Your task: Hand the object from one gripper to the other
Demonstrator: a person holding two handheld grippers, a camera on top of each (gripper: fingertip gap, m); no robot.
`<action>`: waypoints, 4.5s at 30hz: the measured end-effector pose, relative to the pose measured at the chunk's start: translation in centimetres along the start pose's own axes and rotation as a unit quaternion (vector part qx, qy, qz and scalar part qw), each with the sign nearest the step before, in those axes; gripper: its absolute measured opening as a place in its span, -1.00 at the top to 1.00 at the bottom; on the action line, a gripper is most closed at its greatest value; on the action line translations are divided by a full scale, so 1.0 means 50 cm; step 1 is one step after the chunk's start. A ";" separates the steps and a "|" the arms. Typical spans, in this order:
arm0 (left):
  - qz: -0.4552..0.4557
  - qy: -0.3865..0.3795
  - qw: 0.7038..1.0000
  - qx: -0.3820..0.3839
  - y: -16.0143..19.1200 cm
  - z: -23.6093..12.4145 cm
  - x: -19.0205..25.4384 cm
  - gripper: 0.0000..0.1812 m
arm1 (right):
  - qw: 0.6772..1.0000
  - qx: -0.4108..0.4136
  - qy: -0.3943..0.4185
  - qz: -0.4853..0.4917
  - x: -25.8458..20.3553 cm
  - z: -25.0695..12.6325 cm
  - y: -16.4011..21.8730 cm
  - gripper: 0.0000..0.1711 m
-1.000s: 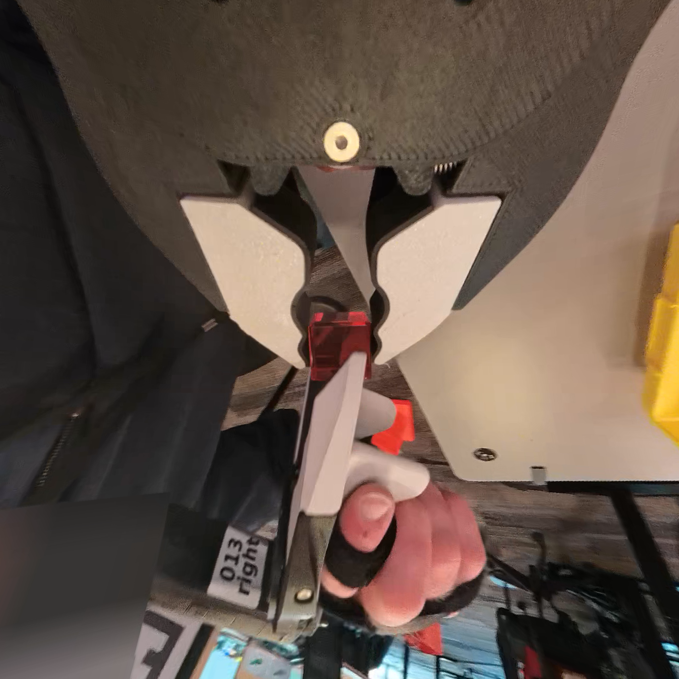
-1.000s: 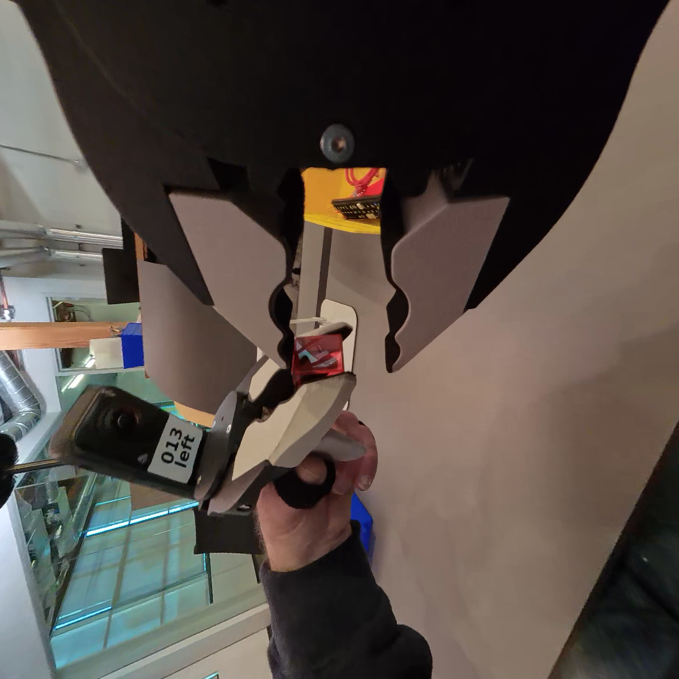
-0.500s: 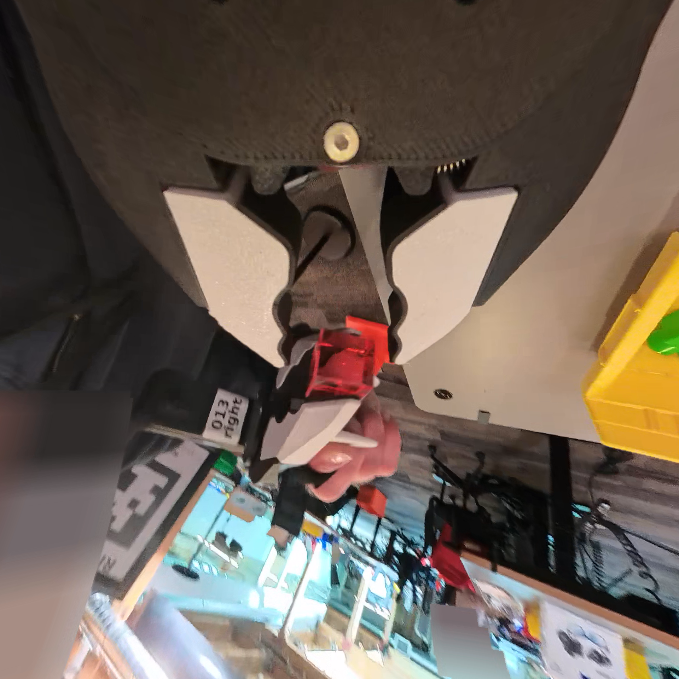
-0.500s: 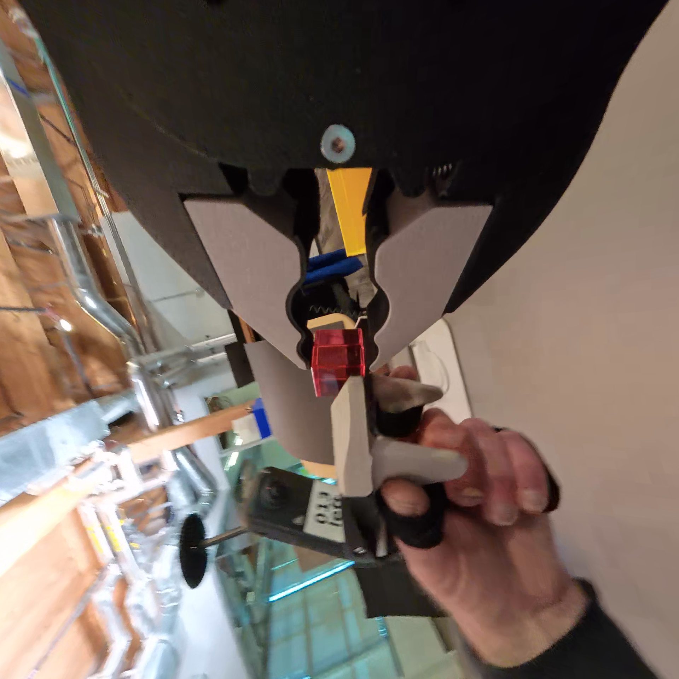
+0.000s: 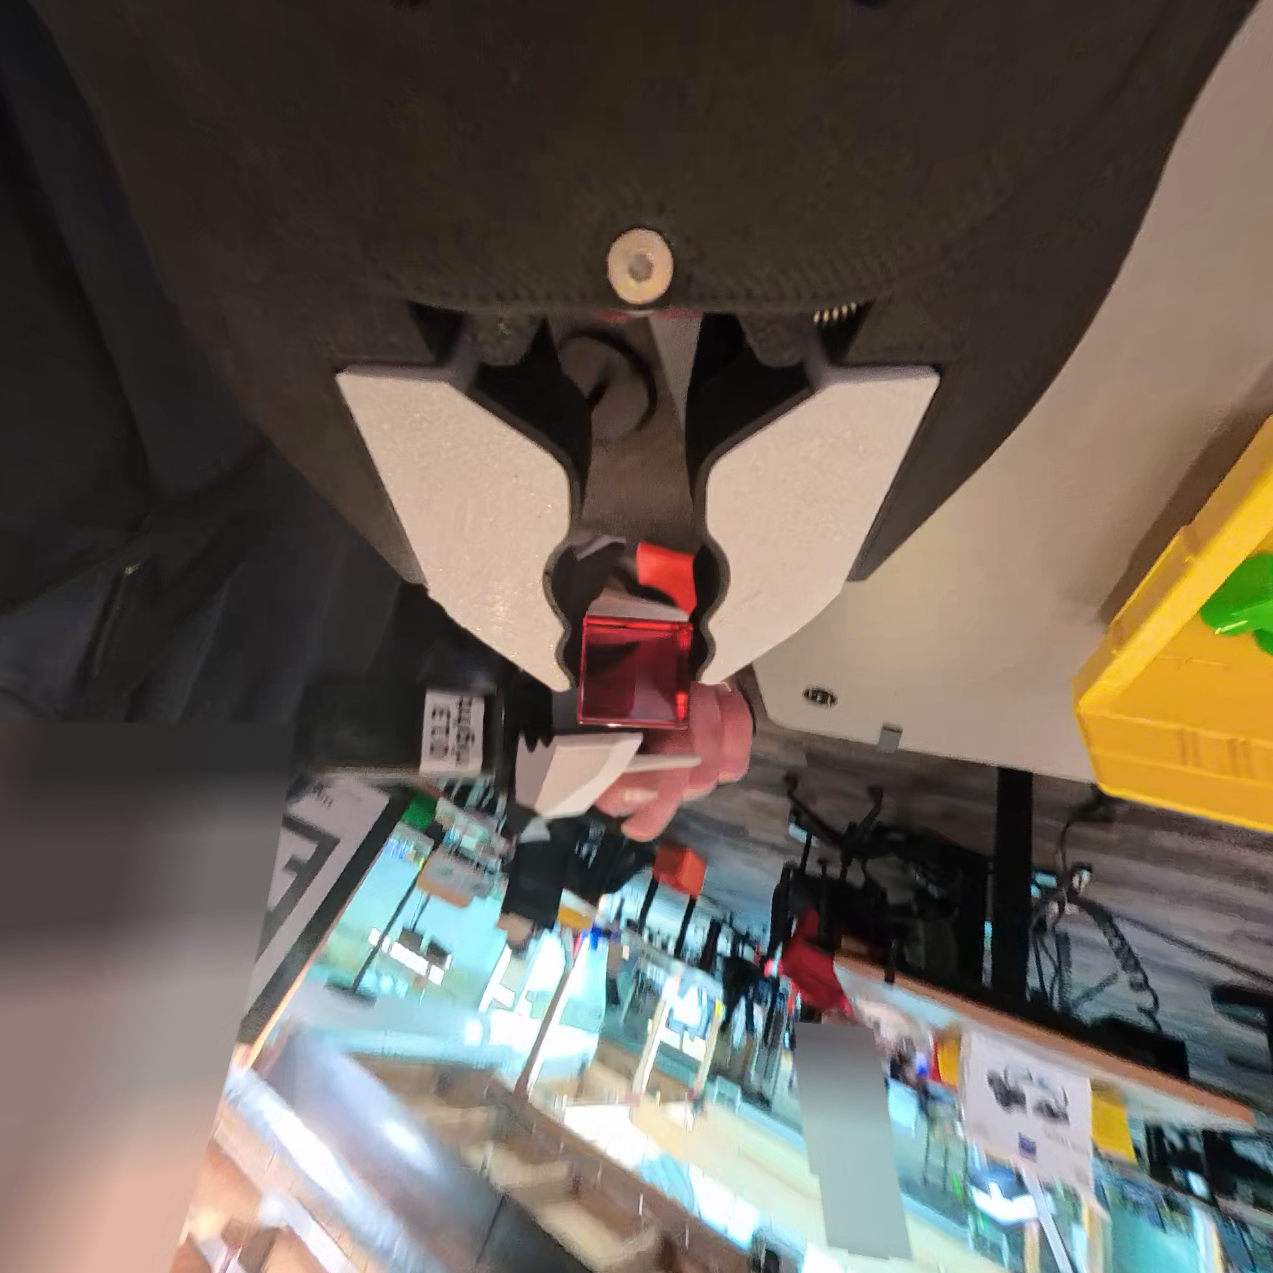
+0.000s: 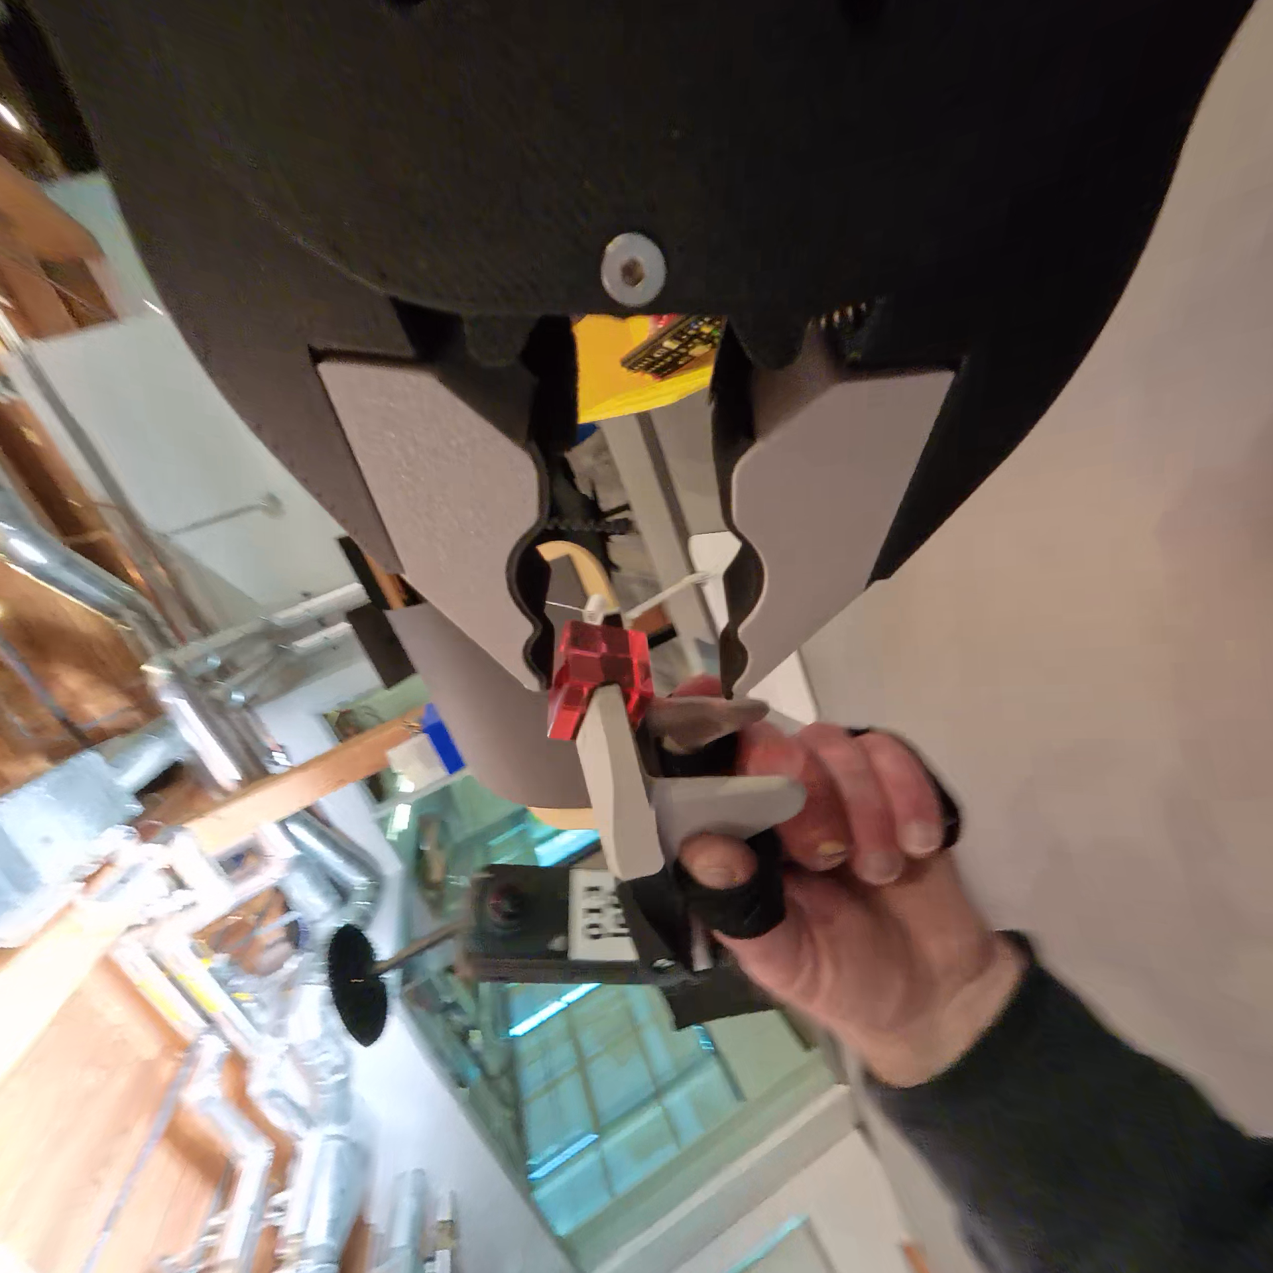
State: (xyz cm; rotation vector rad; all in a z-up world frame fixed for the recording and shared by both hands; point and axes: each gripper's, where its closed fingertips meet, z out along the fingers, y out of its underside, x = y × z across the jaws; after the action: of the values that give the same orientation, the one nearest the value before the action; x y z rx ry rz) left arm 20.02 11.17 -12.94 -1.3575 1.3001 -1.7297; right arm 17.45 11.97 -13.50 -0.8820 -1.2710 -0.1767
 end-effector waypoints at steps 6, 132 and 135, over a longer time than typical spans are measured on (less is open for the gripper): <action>0.063 -0.003 0.977 -0.204 0.072 -0.010 0.004 0.68 | 0.985 0.015 -0.169 0.028 -0.026 -0.026 -0.002 0.36; 0.033 -0.706 0.628 -0.326 0.062 -1.249 -0.233 1.00 | 0.857 -0.216 -0.196 0.425 -0.082 0.261 0.170 0.68; 0.038 -0.703 0.654 -0.277 0.028 -1.224 -0.211 1.00 | 0.858 -0.211 -0.198 0.425 -0.082 0.264 0.163 0.68</action>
State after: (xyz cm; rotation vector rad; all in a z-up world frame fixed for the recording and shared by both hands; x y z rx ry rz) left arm -34.46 40.49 -18.68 -2.1345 0.7898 0.2012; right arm 10.81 24.70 -20.62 -1.8576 -1.1057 0.4747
